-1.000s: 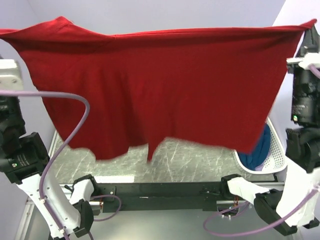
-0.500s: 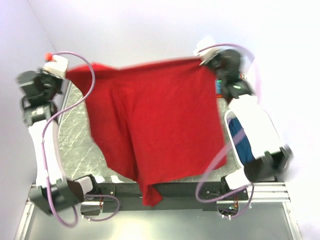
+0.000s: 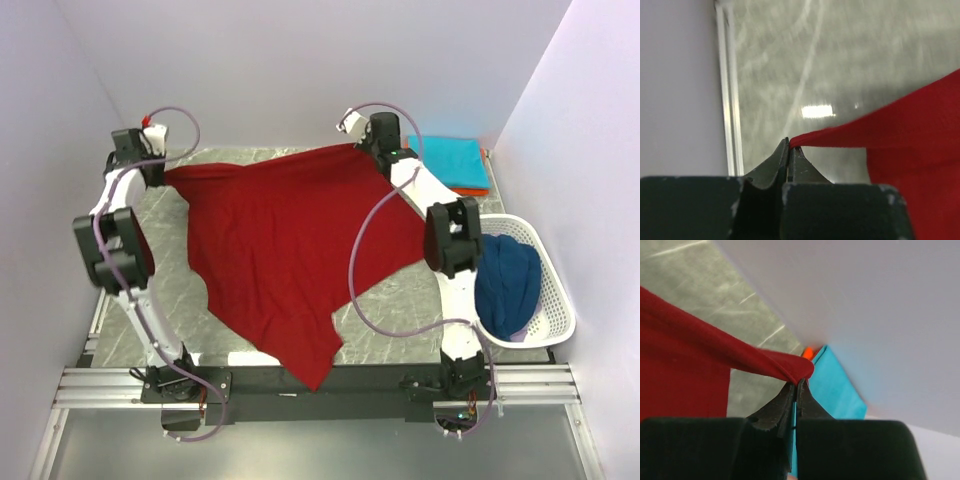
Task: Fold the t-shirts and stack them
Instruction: Flatten the tshirt out, then fold the tshirt
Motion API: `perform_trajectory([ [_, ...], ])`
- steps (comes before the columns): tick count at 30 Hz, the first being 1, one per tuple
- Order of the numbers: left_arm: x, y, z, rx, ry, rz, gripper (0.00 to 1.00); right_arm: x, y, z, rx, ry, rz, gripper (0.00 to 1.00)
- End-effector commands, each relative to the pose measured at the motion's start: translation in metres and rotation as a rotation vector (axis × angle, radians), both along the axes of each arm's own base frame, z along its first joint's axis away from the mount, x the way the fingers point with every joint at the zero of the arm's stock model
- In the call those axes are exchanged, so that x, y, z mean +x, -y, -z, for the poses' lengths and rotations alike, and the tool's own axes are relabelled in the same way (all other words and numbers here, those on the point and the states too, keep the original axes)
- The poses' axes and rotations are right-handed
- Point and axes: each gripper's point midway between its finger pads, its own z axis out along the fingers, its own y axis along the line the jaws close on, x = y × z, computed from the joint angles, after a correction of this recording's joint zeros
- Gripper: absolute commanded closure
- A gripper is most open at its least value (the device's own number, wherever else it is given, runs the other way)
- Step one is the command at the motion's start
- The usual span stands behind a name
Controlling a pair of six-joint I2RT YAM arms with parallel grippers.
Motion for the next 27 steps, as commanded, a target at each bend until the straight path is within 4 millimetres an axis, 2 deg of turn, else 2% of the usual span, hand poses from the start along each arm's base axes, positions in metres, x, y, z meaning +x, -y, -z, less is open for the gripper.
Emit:
perform_trajectory([
  [1,0.048,-0.012,-0.04,0.048,0.128,-0.086,1.0,0.031,0.013,-0.068,-0.022,0.222,0.084,1.0],
  [2,0.059,-0.016,-0.052,0.07,0.157,-0.115,1.0,0.035,0.012,-0.067,-0.029,0.225,0.086,1.0],
  [3,0.067,-0.016,-0.036,0.066,0.138,-0.118,1.0,0.041,0.008,-0.066,-0.028,0.231,0.086,1.0],
  [4,0.075,-0.011,-0.034,0.065,0.145,-0.114,0.99,0.043,0.007,-0.066,-0.029,0.236,0.092,1.0],
  [5,0.084,-0.01,-0.044,0.075,0.168,-0.117,0.99,0.045,0.005,-0.064,-0.028,0.238,0.095,1.0],
  [6,0.09,-0.009,-0.029,0.074,0.145,-0.118,1.0,0.047,0.004,-0.062,-0.029,0.24,0.098,1.0],
  [7,0.095,-0.006,-0.027,0.08,0.146,-0.12,0.99,0.047,0.001,-0.062,-0.032,0.246,0.099,1.0],
  [8,0.101,-0.006,-0.034,0.077,0.169,-0.134,1.0,0.047,0.0,-0.063,-0.036,0.251,0.1,1.0],
  [11,0.104,-0.002,-0.034,0.038,0.189,-0.148,0.99,0.046,-0.001,-0.061,-0.047,0.269,0.107,1.0],
  [13,0.1,0.003,-0.043,0.022,0.206,-0.14,1.0,0.045,0.002,-0.056,-0.056,0.262,0.108,1.0],
  [14,0.095,0.007,-0.037,0.019,0.188,-0.136,0.99,0.045,0.003,-0.054,-0.07,0.259,0.102,1.0],
  [15,0.091,0.011,-0.046,0.023,0.199,-0.129,1.0,0.044,0.002,-0.049,-0.078,0.252,0.098,1.0],
  [16,0.087,0.015,-0.046,0.029,0.192,-0.123,1.0,0.044,0.004,-0.047,-0.084,0.246,0.097,1.0],
  [17,0.079,0.019,-0.038,0.033,0.164,-0.116,1.0,0.043,0.005,-0.045,-0.091,0.241,0.094,1.0],
  [18,0.071,0.022,-0.044,0.034,0.152,-0.111,1.0,0.043,0.005,-0.043,-0.09,0.235,0.086,1.0],
  [20,0.057,0.033,-0.033,0.026,0.101,-0.092,1.0,0.042,0.005,-0.037,-0.096,0.219,0.076,1.0],
  [21,0.047,0.038,-0.037,0.022,0.082,-0.091,1.0,0.042,0.004,-0.033,-0.098,0.207,0.066,1.0],
  [23,0.031,0.043,-0.025,0.012,0.029,-0.112,1.0,0.042,0.006,-0.03,-0.1,0.198,0.062,1.0],
  [24,0.024,0.046,-0.026,0.013,0.016,-0.121,0.99,0.042,0.006,-0.026,-0.102,0.186,0.054,1.0],
  [26,0.004,0.047,-0.012,-0.004,-0.061,-0.165,1.0,0.042,0.005,-0.024,-0.102,0.181,0.046,1.0],
  [27,-0.003,0.049,-0.012,-0.017,-0.074,-0.175,1.0,0.042,0.009,-0.025,-0.1,0.176,0.046,1.0],
])
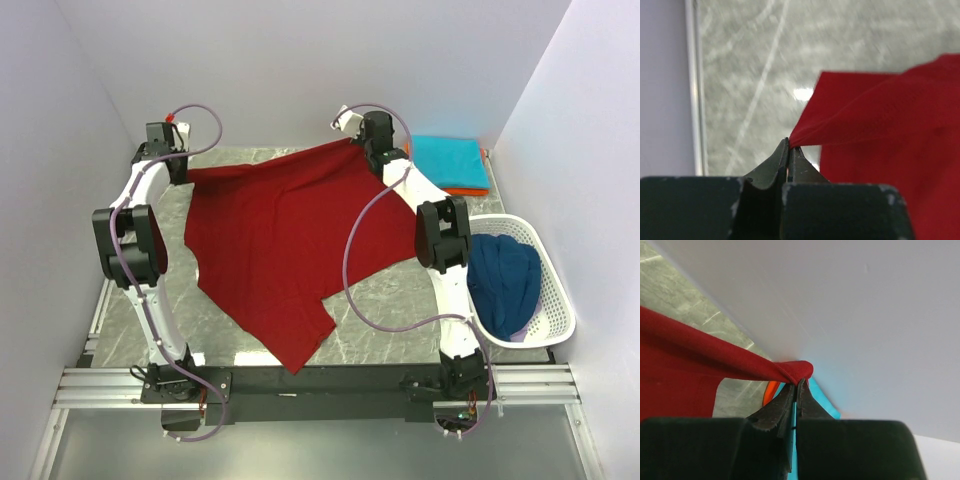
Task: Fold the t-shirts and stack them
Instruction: Fold the tshirt
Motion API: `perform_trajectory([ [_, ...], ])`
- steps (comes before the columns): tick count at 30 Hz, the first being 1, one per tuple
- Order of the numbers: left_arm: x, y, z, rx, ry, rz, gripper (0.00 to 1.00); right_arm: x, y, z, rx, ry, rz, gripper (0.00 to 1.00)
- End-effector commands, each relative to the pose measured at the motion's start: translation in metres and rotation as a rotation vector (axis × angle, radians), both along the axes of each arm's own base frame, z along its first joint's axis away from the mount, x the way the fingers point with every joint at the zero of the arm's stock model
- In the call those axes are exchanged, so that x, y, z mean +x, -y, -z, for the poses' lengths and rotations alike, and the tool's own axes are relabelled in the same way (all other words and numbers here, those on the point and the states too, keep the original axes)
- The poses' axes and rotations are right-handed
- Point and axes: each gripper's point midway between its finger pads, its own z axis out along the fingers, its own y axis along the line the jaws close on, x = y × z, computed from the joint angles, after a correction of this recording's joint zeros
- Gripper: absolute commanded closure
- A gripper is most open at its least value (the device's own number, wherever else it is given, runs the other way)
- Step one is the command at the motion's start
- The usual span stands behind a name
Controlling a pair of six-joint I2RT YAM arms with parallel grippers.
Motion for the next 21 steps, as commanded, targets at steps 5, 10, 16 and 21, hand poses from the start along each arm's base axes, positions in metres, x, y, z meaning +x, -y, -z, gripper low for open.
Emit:
perform_trajectory([
  [5,-0.067,0.022,-0.012,-0.142,-0.097,-0.115,1.0,0.002,0.017,-0.019,0.021,0.024,-0.016,1.0],
  [10,-0.11,0.054,-0.017,-0.24,-0.149,-0.126,1.0,-0.009,0.022,-0.015,0.016,-0.017,-0.039,1.0],
  [16,-0.17,0.103,-0.004,-0.342,-0.283,-0.066,0.99,-0.018,0.03,-0.008,0.004,-0.052,-0.056,1.0],
  [21,-0.21,0.147,0.009,-0.35,-0.375,0.024,0.99,-0.024,0.038,0.001,-0.008,-0.078,-0.054,1.0],
])
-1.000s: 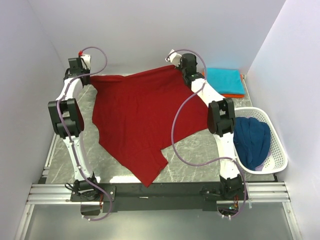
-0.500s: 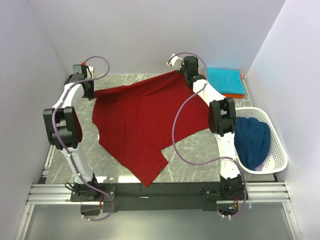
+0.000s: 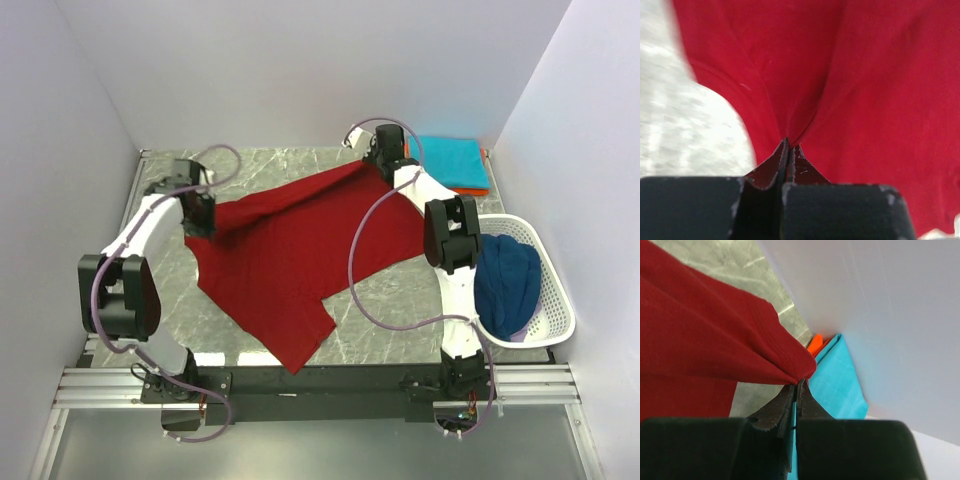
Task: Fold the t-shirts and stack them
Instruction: Fold the tshirt
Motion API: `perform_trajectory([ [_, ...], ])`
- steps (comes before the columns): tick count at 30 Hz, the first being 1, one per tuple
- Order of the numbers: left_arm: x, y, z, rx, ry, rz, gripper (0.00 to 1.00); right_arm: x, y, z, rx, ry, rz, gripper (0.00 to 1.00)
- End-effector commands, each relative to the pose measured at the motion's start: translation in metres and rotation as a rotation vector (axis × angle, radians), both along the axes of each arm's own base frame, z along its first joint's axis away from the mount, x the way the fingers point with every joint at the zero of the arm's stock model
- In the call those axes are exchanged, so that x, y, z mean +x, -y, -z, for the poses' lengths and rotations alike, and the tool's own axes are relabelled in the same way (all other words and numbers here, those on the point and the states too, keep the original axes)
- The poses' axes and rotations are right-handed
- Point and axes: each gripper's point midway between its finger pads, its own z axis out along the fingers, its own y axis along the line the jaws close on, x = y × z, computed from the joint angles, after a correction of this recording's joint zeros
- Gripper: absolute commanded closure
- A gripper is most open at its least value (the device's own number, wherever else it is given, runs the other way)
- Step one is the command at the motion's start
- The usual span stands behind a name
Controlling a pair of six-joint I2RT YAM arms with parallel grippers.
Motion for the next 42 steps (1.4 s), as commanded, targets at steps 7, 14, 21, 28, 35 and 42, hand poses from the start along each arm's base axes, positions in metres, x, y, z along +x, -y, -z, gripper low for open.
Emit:
perform_trajectory([
  [7,-0.039,0.028,0.029,-0.016,-0.126,0.057,0.99,-0.017,0.021,-0.028,-0.039,0.034,-0.01,1.0],
  [14,-0.045,0.041,0.039,-0.069,-0.153,0.101,0.99,-0.012,0.026,-0.009,-0.074,0.011,0.009,1.0],
  [21,-0.049,0.06,0.029,-0.076,-0.127,0.169,0.99,-0.004,0.025,-0.008,-0.078,0.018,0.02,1.0],
  [28,-0.058,0.058,0.038,-0.04,-0.162,0.191,0.97,-0.014,0.029,0.005,-0.121,-0.023,0.003,0.98],
  [35,-0.064,0.079,0.007,-0.144,-0.086,0.345,0.57,-0.018,0.034,0.001,-0.152,-0.044,0.006,0.53],
  [42,-0.043,0.048,-0.013,-0.185,0.003,0.317,0.54,-0.036,0.03,-0.019,-0.097,-0.116,0.006,0.24],
])
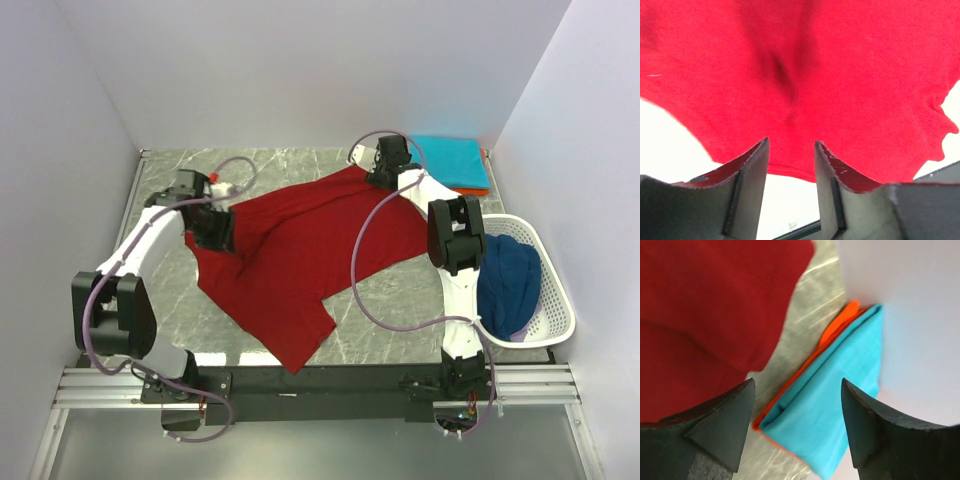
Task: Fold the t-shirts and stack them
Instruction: Fold the tshirt
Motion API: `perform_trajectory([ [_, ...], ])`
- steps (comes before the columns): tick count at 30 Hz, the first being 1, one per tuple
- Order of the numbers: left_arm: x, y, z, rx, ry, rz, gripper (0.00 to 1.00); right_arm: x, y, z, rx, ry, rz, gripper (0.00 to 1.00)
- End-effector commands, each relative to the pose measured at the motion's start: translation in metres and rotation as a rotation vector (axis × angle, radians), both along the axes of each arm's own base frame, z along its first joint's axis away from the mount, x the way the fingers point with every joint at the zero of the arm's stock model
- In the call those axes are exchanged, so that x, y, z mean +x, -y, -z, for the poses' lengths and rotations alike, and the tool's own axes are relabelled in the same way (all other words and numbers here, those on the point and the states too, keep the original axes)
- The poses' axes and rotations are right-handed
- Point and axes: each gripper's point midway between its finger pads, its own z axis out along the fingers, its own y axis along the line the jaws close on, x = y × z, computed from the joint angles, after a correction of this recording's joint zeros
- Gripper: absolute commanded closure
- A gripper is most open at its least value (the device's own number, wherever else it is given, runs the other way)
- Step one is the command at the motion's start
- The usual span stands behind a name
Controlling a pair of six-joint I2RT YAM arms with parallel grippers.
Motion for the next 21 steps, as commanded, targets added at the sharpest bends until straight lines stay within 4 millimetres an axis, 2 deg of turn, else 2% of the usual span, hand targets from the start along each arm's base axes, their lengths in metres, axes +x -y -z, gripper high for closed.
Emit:
perform_trajectory([
  [1,0.017,-0.022,-0.004,-0.053,0.019,-0.039,0.56,-0.006,0.002,-0.066,0.062,0.044,0.025,0.24],
  [3,0.019,-0.037,0.007,-0.067,-0.025,-0.108,0.63,-0.023,-0.002,-0.057,0.095,-0.044,0.033,0.24],
  [4,0.021,-0.041,0.017,-0.077,-0.051,-0.126,0.65,-0.028,-0.003,-0.06,0.109,-0.067,0.036,0.25],
  [5,0.023,-0.048,0.021,-0.086,-0.063,-0.159,0.68,-0.044,-0.006,-0.049,0.117,-0.145,0.048,0.28],
  [6,0.026,-0.049,0.025,-0.103,-0.076,-0.179,0.72,-0.051,-0.008,-0.044,0.129,-0.18,0.048,0.32],
  [8,0.03,-0.054,0.038,-0.109,-0.107,-0.195,0.75,-0.074,-0.008,-0.029,0.138,-0.282,0.074,0.35],
  [11,0.037,-0.057,0.051,-0.107,-0.134,-0.213,0.81,-0.103,-0.008,-0.006,0.153,-0.415,0.104,0.49],
  [15,0.045,-0.068,0.072,-0.072,-0.159,-0.242,0.89,-0.135,-0.002,0.025,0.128,-0.551,0.144,0.61],
  [17,0.047,-0.076,0.091,-0.061,-0.214,-0.3,0.94,-0.151,0.003,0.041,0.109,-0.607,0.167,0.68],
  [18,0.049,-0.08,0.089,-0.056,-0.208,-0.309,0.95,-0.155,0.005,0.045,0.104,-0.622,0.173,0.69],
  [19,0.048,-0.083,0.098,-0.045,-0.232,-0.319,0.96,-0.16,0.005,0.048,0.101,-0.635,0.176,0.7],
  [21,0.056,-0.098,0.102,-0.009,-0.225,-0.346,0.99,-0.176,0.005,0.059,0.098,-0.684,0.187,0.7],
])
